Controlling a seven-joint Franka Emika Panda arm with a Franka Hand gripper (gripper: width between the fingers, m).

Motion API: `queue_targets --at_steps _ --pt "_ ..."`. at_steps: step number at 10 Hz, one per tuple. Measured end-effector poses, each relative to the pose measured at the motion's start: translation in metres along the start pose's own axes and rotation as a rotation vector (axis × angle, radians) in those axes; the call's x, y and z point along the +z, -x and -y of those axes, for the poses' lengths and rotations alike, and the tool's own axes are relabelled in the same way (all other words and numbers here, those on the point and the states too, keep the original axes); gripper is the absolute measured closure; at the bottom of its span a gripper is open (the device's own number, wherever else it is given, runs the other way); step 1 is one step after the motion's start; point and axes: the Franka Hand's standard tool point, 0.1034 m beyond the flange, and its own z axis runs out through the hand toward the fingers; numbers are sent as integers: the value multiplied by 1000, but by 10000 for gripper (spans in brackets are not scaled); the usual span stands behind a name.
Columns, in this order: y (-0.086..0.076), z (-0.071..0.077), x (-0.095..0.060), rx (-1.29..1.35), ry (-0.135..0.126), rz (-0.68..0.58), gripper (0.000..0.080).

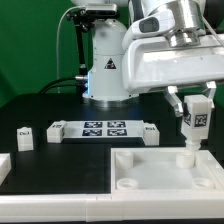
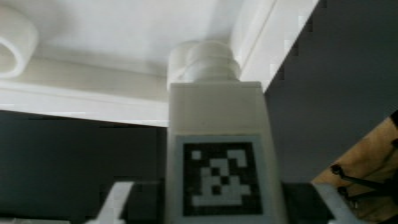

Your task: Assemble one leg

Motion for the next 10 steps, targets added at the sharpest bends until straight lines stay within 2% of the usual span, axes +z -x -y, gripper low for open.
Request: queue_targets --at_steps 5,10 --pt "-25 -3 25 16 -9 -28 508" --pt "-26 -4 26 9 -8 -30 508"
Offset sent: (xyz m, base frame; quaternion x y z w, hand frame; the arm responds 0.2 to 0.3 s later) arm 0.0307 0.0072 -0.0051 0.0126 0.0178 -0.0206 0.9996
